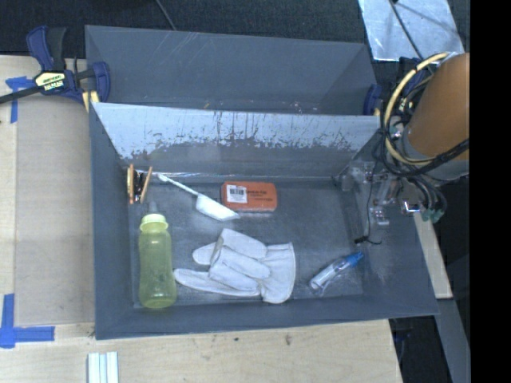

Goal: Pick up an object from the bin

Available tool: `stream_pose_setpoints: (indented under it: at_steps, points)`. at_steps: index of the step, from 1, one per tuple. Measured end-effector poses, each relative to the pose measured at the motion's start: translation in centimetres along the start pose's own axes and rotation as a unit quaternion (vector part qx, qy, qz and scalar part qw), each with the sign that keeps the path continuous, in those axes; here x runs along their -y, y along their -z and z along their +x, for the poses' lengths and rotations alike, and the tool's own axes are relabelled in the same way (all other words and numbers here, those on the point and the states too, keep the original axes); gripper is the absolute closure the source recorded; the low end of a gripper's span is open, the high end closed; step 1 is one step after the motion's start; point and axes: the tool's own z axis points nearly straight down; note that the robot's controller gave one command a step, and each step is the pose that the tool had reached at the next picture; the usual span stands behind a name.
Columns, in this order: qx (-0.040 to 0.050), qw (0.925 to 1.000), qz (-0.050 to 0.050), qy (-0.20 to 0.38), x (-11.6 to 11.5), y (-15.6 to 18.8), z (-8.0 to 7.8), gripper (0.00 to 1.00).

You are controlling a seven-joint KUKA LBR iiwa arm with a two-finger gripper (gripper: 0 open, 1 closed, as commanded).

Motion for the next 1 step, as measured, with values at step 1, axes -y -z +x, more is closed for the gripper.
stream_pose_setpoints:
  at_steps: [1]
  points:
    - [0.0044, 1.0000, 0.001, 0.001, -0.05, 0.48, -0.16, 0.00]
